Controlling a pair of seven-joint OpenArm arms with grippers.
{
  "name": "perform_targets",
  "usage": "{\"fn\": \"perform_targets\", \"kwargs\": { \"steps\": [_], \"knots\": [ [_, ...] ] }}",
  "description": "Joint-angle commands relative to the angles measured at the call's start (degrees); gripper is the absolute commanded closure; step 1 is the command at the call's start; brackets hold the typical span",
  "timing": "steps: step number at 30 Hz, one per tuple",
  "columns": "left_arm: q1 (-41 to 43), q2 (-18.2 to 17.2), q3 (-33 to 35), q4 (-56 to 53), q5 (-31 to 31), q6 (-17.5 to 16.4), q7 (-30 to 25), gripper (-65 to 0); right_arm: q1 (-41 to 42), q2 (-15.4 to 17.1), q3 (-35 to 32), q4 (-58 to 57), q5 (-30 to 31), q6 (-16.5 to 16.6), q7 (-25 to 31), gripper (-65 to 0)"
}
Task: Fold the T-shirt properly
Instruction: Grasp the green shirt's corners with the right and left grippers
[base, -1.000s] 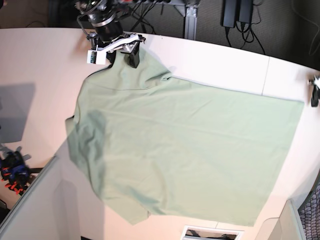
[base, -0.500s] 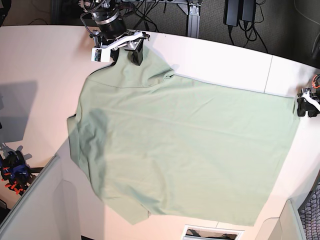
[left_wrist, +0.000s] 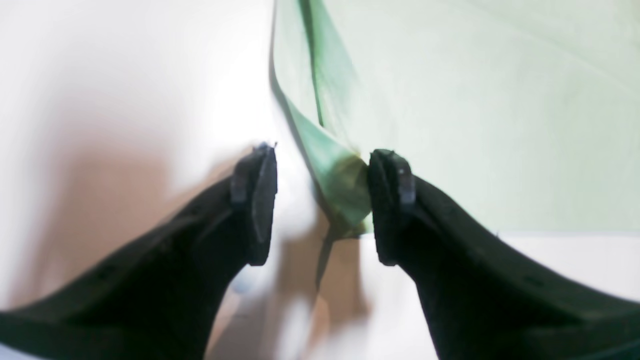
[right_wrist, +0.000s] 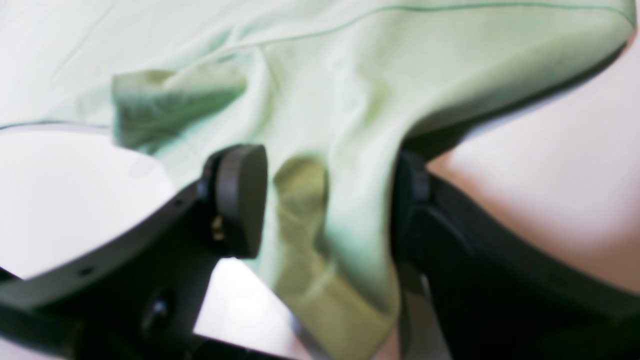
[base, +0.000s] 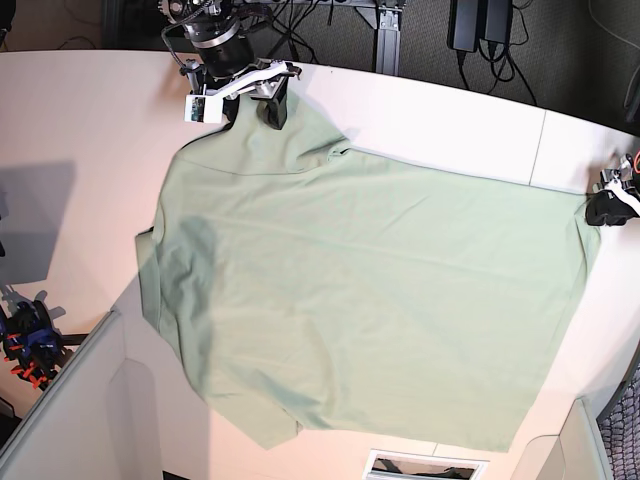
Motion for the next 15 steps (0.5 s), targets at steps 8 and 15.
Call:
{"fn": "perform_targets", "kwargs": {
  "steps": [8,15],
  "knots": [
    [0.1,-0.4,0.5,0.3,-4.3,-6.0,5.0,-33.3,-1.1,0.2,-0.1,0.1,-1.0,-0.5,-2.8,-35.8],
    [0.0,0.3,0.6,0.2,2.8,-0.2,1.5,-33.3,-1.1,0.2,-0.1,0.1,-1.0,-0.5,-2.8,-35.8]
  ]
}}
